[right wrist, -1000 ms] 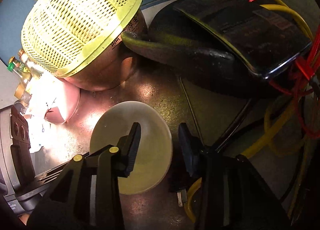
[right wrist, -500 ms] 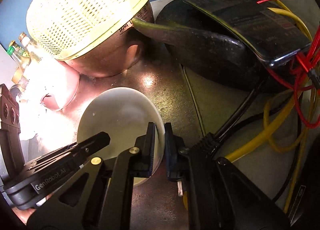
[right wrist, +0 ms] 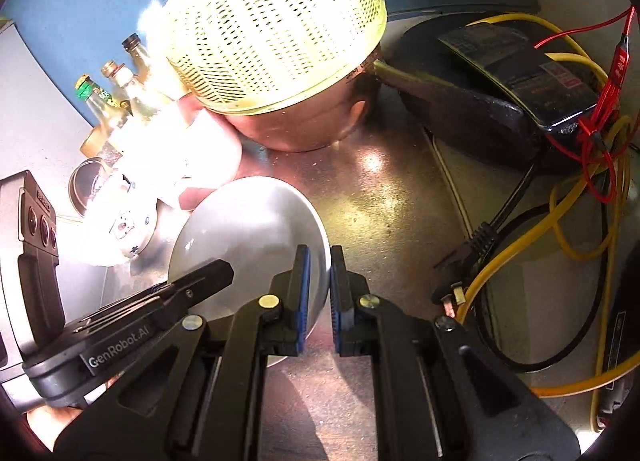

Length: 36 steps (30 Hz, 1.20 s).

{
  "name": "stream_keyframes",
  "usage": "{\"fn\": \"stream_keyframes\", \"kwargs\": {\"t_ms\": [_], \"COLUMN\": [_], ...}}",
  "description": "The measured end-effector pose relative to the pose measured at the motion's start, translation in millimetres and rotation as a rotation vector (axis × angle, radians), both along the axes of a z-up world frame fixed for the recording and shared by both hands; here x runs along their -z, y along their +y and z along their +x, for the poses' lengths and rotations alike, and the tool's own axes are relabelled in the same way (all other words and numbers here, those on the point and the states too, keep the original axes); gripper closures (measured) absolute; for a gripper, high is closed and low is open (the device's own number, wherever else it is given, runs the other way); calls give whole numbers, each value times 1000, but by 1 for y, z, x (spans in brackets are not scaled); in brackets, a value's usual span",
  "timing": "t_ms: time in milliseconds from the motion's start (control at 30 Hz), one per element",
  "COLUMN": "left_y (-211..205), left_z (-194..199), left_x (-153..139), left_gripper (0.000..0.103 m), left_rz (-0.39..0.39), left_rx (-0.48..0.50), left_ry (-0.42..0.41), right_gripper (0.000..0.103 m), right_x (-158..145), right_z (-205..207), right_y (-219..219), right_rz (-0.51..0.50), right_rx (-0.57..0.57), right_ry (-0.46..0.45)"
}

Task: Organize plates and bowls
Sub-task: 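Lift the bowl with the left tool and carry it to the stack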

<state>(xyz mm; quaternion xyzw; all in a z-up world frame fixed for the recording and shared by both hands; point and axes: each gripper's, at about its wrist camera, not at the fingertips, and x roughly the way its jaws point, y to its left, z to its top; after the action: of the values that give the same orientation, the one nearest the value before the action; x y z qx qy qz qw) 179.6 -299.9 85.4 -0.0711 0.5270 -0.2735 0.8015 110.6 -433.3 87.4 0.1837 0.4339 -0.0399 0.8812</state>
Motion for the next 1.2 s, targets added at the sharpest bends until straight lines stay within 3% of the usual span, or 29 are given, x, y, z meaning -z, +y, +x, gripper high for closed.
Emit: {"fn": "stream_keyframes", "kwargs": {"t_ms": [567, 1200], "left_y": [86, 210], "left_z": [-58, -109], "left_x": [-50, -77], "left_gripper": [91, 91], "left_rz": [19, 47], "left_rx": [-41, -189], "left_ry": [-72, -134], "right_gripper": [93, 93], "right_x": [-34, -55], "right_z": [-51, -85], "right_y": [77, 191], "right_rz": [7, -9], "right_rx": [-68, -240], "right_ry": [-49, -90]}}
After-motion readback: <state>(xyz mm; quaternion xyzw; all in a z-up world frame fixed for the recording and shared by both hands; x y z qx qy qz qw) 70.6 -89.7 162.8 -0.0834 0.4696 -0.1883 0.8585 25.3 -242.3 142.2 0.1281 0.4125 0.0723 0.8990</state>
